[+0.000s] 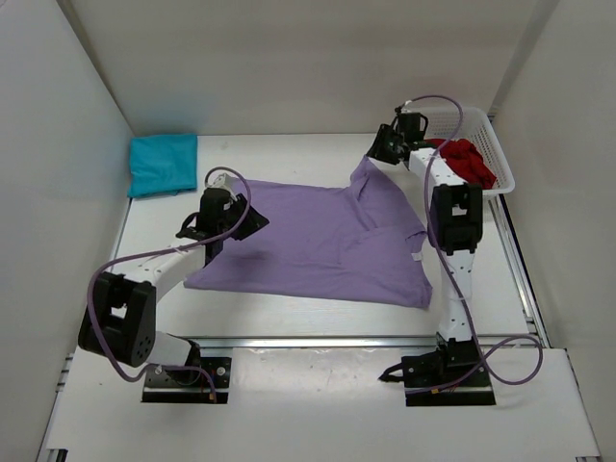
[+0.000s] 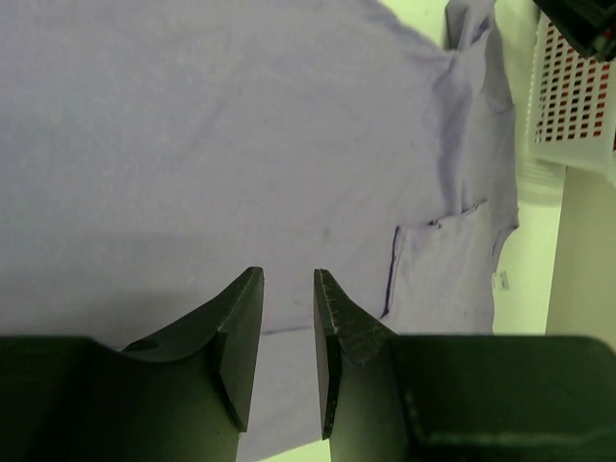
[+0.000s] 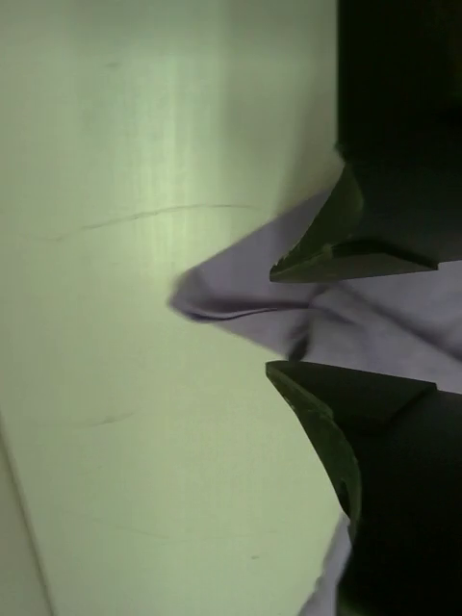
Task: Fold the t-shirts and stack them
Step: Grap the side of the flattened tshirt furthest away from the robot with both arms
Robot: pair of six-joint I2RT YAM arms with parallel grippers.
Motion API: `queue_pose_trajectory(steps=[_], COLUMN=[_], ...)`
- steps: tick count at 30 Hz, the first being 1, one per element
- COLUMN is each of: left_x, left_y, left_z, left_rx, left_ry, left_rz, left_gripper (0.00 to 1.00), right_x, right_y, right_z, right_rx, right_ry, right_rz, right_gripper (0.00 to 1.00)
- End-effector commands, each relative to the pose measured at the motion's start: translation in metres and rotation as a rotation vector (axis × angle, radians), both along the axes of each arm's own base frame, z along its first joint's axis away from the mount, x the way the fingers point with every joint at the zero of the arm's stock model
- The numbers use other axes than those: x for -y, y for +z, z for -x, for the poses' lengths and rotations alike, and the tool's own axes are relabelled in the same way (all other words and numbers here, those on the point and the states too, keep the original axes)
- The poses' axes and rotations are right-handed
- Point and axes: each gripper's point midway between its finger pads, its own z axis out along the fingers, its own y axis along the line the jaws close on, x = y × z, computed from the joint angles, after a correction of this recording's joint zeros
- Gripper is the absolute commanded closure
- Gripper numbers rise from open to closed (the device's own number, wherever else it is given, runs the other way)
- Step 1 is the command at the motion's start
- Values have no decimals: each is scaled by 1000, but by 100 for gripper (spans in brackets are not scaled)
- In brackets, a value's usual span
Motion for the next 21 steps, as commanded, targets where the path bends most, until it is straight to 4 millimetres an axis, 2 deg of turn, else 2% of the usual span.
queue_pose_trajectory(steps=[1,2,3,4,5,6,7,9,11,12,14,17,18,21], left_x=[-5,-5,-5,-6,-7,-6,-6,-7,-10,-12,-14,-19,-21,-27], left_y=[13,3,1,-3,-8,-6,-11,-12,-9,-14,-10,-6,-6,-5], left_z=[-13,-12,-12,-13,-13,-13,-14,-17,-24,-22,-27,-36,-38,-42], left_rx=[36,11,5,-3,-15,-12,-21,-23,-13,-36,-28,-24,-20,-27], left_ry=[5,8,8,10,13,11,12,13,29,31,43,56,61,78], left_rz=[-10,-14,-16,-23,-27,-25,-32,-42,-46,-57,-63,-74,-78,-85], left_gripper=[61,62,62,62,62,62,62,62,61,62,62,62,63,62], right_x=[-9,-9,-14,-15,-19,-18,-24,-15,-16,-18,-24,-22,-26,-21], right_y=[-4,-10,10,-20,-22,-2,-13,-23,-26,-26,-22,-22,-24,-20], right_z=[-17,-29,-40,-38,-50,-58,-57,-56,-56,-58,-59,-59,-58,-61], right_rx=[-32,-25,11,-55,-28,12,-5,-23,-19,-10,3,2,-2,6], right_ry=[34,33,46,51,51,45,53,25,28,27,40,34,40,18], right_rz=[16,12,4,7,17,10,2,-2,0,9,2,-5,-4,-12], right_gripper=[63,60,59,59,58,57,56,56,57,57,60,67,71,85])
